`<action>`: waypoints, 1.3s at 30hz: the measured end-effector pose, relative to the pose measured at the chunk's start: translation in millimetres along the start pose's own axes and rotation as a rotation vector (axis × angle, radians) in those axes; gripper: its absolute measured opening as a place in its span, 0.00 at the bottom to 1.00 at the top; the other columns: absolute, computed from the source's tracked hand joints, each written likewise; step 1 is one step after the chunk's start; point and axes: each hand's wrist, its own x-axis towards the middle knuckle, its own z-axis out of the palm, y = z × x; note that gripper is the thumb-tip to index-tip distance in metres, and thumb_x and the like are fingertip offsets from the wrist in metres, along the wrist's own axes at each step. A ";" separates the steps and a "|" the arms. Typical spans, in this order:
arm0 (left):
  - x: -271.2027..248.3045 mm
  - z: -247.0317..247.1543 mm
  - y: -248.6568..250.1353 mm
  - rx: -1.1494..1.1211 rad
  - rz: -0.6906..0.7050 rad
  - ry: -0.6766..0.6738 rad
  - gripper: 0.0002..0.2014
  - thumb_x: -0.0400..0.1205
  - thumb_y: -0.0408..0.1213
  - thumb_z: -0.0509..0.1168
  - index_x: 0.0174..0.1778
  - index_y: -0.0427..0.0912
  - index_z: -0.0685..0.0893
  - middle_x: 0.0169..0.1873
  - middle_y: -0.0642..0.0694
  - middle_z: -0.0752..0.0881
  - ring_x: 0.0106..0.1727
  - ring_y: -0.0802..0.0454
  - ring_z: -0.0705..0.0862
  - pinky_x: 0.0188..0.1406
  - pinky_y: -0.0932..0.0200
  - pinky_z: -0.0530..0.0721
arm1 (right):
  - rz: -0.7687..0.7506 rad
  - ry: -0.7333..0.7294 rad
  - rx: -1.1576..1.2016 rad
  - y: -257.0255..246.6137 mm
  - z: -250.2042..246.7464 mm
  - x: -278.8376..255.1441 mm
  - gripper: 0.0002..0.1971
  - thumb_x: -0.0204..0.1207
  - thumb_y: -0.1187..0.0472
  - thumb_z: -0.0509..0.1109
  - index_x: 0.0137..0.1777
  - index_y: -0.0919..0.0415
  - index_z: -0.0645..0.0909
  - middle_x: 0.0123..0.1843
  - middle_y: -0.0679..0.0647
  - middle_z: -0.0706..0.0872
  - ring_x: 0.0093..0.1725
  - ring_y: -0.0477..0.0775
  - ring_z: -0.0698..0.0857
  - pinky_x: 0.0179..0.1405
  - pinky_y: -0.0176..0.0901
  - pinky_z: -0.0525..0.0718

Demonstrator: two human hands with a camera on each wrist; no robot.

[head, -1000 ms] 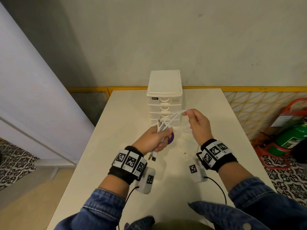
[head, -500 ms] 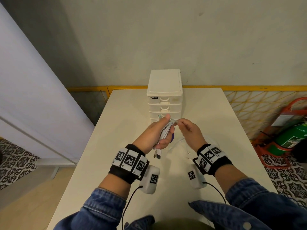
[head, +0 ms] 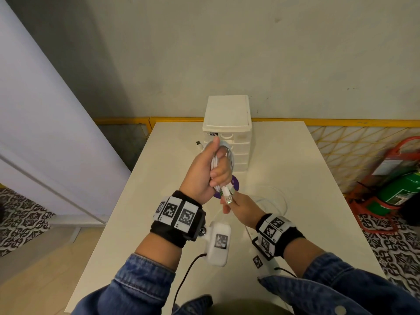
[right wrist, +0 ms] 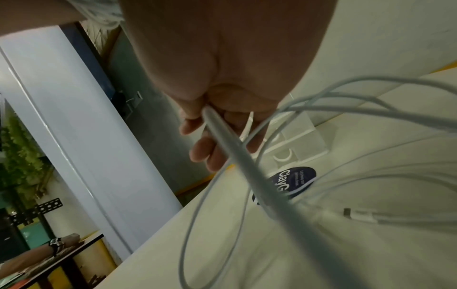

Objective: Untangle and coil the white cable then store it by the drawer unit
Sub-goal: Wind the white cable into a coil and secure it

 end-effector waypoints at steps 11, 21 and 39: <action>18.1 -14.8 9.1 0.073 0.399 0.592 0.25 0.87 0.50 0.52 0.23 0.52 0.77 0.20 0.52 0.71 0.21 0.56 0.69 0.29 0.59 0.69 | -0.044 -0.134 -0.330 -1.9 -5.8 -5.2 0.14 0.76 0.53 0.67 0.60 0.52 0.75 0.37 0.51 0.80 0.28 0.39 0.74 0.41 0.39 0.75; 11.0 -38.3 -12.4 0.663 0.359 0.794 0.17 0.85 0.43 0.59 0.31 0.43 0.72 0.23 0.44 0.73 0.23 0.51 0.71 0.22 0.60 0.72 | -0.463 0.127 -0.442 -28.1 -28.3 -6.5 0.11 0.78 0.51 0.64 0.53 0.49 0.87 0.42 0.51 0.92 0.39 0.52 0.86 0.35 0.37 0.75; -0.7 -35.1 -47.7 0.892 -0.415 -0.085 0.16 0.71 0.40 0.77 0.36 0.36 0.76 0.20 0.45 0.68 0.17 0.54 0.65 0.17 0.63 0.65 | -0.271 0.133 -0.322 -48.7 -79.1 -5.2 0.33 0.58 0.52 0.80 0.64 0.40 0.73 0.32 0.41 0.77 0.38 0.49 0.75 0.45 0.38 0.74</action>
